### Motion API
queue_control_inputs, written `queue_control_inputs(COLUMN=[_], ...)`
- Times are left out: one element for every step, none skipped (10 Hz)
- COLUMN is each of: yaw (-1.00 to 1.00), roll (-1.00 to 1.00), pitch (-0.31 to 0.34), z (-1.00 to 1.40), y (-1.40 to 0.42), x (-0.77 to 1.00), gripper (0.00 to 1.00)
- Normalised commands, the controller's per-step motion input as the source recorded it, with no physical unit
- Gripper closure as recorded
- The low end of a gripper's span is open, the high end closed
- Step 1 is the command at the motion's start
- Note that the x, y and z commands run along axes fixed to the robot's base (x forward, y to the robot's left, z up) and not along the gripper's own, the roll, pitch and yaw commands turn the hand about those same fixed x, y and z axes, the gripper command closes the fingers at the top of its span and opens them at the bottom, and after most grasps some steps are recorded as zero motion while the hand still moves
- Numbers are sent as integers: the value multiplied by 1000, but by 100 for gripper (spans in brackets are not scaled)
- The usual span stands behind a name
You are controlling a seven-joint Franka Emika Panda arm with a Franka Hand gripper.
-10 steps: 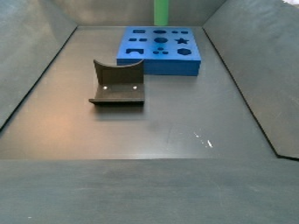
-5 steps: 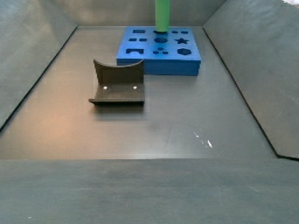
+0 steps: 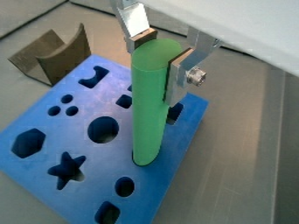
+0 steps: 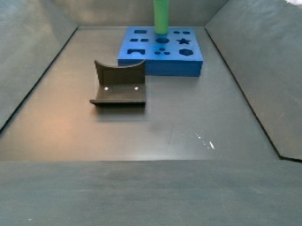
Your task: Insert the oval object.
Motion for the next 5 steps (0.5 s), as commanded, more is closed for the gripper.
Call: queue_control_inputs(yaw=[83, 137, 209, 266, 254], roll=[36, 41, 26, 51, 41], pitch=[-81, -119, -97, -116, -147], z=[-371, -389, -320, -303, -340], y=[-3, -37, -26, -54, -91], x=[0, 0, 0, 0, 0], gripper=[100, 100, 100, 100, 100])
